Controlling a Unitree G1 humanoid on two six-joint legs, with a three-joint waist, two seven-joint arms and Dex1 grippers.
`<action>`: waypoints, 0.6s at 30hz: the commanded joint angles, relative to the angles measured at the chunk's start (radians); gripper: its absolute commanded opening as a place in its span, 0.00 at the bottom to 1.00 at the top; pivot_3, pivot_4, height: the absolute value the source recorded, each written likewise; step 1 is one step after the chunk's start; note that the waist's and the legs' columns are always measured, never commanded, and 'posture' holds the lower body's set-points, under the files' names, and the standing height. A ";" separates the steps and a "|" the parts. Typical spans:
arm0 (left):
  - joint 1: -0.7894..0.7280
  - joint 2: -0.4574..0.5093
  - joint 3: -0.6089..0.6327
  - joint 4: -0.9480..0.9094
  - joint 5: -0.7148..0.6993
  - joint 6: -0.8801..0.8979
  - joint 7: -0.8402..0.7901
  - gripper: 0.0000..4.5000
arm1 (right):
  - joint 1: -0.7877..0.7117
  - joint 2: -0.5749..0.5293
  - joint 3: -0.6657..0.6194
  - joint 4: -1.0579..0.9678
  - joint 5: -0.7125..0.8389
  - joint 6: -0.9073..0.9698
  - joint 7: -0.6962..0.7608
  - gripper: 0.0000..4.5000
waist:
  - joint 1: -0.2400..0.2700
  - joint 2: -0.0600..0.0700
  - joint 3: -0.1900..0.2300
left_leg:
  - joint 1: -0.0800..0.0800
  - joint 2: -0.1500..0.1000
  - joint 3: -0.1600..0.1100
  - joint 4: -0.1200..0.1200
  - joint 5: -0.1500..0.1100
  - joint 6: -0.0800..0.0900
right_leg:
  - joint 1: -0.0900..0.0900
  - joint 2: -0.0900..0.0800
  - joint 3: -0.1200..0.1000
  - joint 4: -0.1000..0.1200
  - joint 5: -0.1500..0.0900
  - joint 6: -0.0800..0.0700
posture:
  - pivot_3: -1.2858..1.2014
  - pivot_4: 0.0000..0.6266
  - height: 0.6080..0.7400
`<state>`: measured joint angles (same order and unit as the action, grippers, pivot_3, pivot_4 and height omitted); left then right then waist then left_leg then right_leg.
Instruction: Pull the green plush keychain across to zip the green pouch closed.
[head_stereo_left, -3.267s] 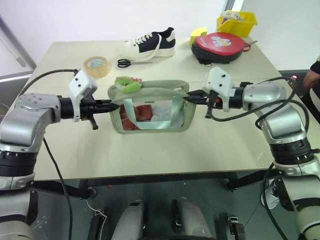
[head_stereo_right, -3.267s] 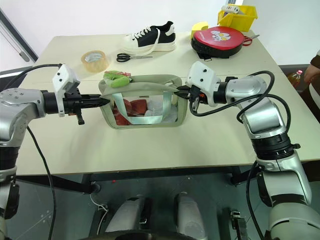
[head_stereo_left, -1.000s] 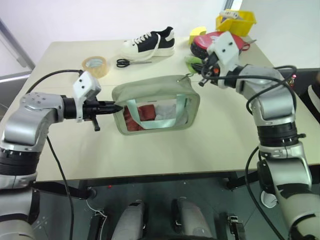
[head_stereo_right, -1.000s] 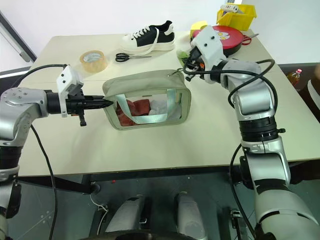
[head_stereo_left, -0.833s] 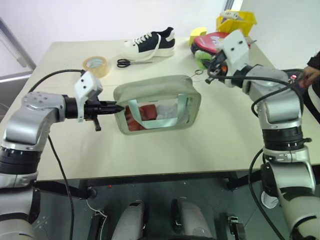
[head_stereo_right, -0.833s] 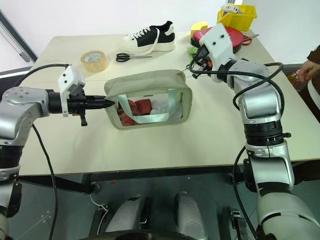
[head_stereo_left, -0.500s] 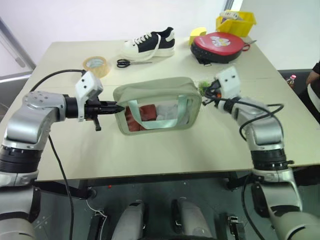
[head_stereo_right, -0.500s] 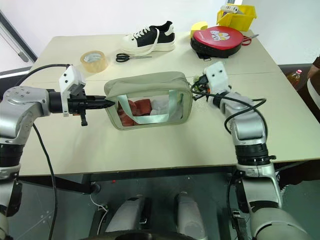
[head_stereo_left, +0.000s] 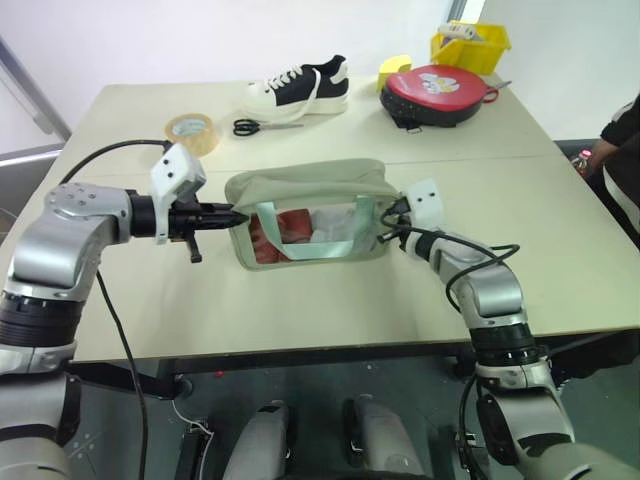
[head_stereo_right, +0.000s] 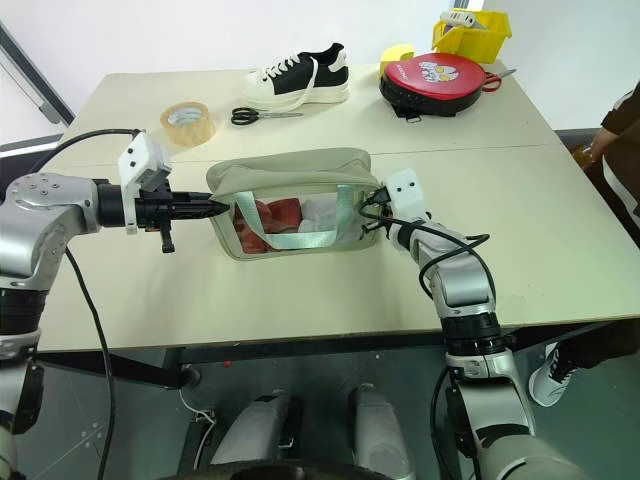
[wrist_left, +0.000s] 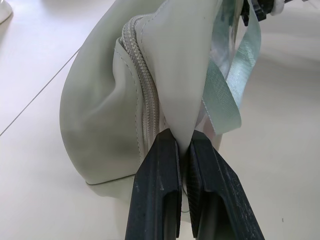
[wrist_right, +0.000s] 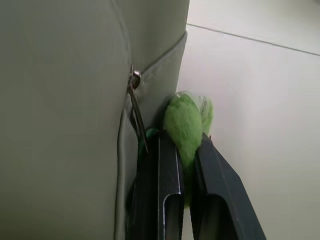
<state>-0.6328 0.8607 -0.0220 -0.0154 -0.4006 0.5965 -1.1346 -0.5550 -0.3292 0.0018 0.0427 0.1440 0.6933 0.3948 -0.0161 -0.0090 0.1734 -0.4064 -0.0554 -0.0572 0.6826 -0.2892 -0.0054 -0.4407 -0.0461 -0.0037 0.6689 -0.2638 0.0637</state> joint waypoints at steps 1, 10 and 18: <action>-0.003 0.007 0.012 -0.013 0.009 -0.015 0.003 0.00 | -0.065 -0.050 -0.066 -0.041 0.067 0.048 0.055 0.24 | 0.001 0.000 0.000 | 0.000 0.000 0.000 0.000 0.000 0.000 | 0.000 0.000 0.000 0.000 0.000 0.000 | 0.52 0.24 1.00; -0.020 0.001 0.002 0.019 0.020 -0.039 -0.004 0.00 | -0.207 -0.454 -0.100 -0.098 0.288 0.155 0.547 0.98 | 0.004 0.001 0.001 | 0.000 0.000 0.000 0.000 -0.001 0.001 | 0.001 0.000 0.000 -0.002 0.000 0.000 | 0.52 0.24 1.00; -0.084 0.002 0.080 0.071 -0.058 0.047 -0.002 0.33 | -0.268 -0.521 -0.112 -0.295 0.551 0.397 0.640 1.00 | 0.004 0.001 0.001 | 0.000 0.001 0.000 0.001 -0.002 0.003 | 0.001 0.000 0.000 -0.002 0.000 0.000 | 0.52 0.24 1.00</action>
<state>-0.6884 0.8439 0.0010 0.0666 -0.4266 0.6228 -1.1306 -0.8050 -0.8557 -0.0890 -0.2197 0.6684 1.0827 1.0566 -0.0126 -0.0081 0.1741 -0.4064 -0.0545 -0.0576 0.6832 -0.2909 -0.0022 -0.4392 -0.0459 -0.0040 0.6672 -0.2637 0.0636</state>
